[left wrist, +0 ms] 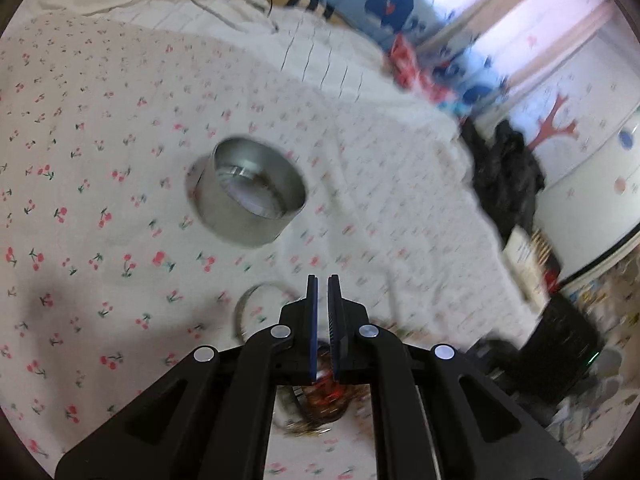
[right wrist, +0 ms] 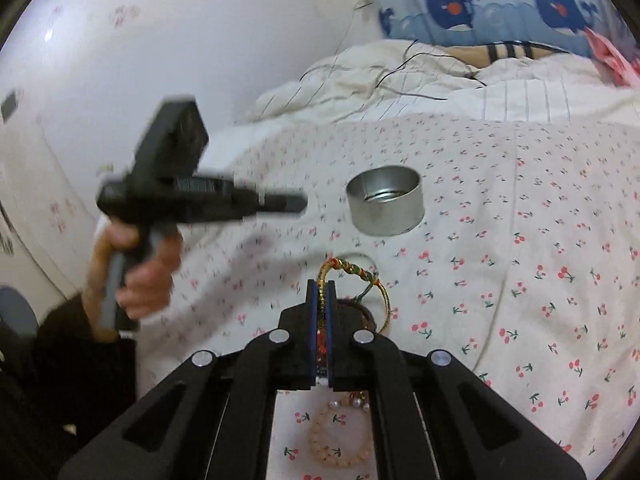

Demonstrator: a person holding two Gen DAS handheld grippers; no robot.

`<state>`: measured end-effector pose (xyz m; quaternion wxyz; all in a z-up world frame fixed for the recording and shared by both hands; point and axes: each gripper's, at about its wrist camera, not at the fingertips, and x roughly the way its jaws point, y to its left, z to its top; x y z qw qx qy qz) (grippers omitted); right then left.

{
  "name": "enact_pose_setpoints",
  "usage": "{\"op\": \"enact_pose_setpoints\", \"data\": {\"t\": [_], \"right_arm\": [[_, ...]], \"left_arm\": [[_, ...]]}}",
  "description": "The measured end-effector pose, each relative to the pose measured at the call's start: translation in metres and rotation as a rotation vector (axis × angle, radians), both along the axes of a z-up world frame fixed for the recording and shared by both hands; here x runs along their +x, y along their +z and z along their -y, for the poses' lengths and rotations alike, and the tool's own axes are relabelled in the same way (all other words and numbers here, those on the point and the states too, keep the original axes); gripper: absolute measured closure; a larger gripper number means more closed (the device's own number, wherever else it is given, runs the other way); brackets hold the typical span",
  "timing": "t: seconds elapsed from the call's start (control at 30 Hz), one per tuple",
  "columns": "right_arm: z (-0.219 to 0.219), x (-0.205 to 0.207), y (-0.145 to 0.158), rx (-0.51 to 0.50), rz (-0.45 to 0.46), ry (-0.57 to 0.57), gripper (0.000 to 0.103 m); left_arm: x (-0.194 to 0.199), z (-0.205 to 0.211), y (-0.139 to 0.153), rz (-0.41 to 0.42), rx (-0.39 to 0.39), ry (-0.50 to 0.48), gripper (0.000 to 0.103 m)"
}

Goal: Organize jewelry
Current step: 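Release the silver bangle into the tin with the left tool while the right tool drops the green-beaded cord in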

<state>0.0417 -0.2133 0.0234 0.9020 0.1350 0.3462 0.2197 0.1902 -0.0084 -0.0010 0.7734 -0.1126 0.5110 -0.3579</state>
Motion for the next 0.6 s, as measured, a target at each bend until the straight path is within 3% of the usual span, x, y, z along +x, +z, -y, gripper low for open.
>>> {"op": "enact_pose_setpoints", "data": {"t": [0.07, 0.13, 0.2, 0.3, 0.33, 0.4, 0.43, 0.47, 0.5, 0.6], "right_arm": [[0.005, 0.0, 0.001, 0.015, -0.003, -0.02, 0.099], [0.006, 0.0, 0.001, 0.016, -0.005, -0.03, 0.099], [0.004, 0.001, 0.002, 0.012, -0.007, -0.022, 0.099], [0.0, -0.001, 0.003, 0.009, -0.004, -0.006, 0.099], [0.0, -0.002, 0.003, 0.009, -0.002, -0.002, 0.099], [-0.001, -0.003, 0.003, 0.008, 0.0, 0.0, 0.099], [-0.001, -0.003, 0.003, 0.005, 0.002, -0.001, 0.099], [-0.001, -0.003, 0.003, 0.005, 0.004, -0.002, 0.099], [0.0, -0.004, 0.003, 0.007, 0.006, -0.005, 0.099], [0.004, -0.004, 0.003, 0.016, 0.005, -0.018, 0.099]], "left_arm": [[0.001, 0.006, -0.017, 0.002, 0.138, 0.019, 0.097], [0.007, 0.006, -0.035, -0.07, 0.14, 0.015, 0.084], [0.012, 0.006, -0.051, -0.135, 0.134, 0.022, 0.045], [0.013, 0.011, -0.059, -0.137, 0.151, 0.019, 0.028], [0.011, 0.013, -0.064, -0.132, 0.167, 0.025, 0.028], [0.008, 0.021, -0.071, -0.112, 0.207, 0.031, 0.031], [0.006, 0.026, -0.072, -0.085, 0.242, 0.03, 0.04], [0.003, 0.031, -0.071, -0.05, 0.29, 0.032, 0.073], [0.003, 0.032, -0.072, -0.046, 0.301, 0.027, 0.097], [0.005, 0.023, -0.068, -0.064, 0.251, 0.041, 0.1]]}}
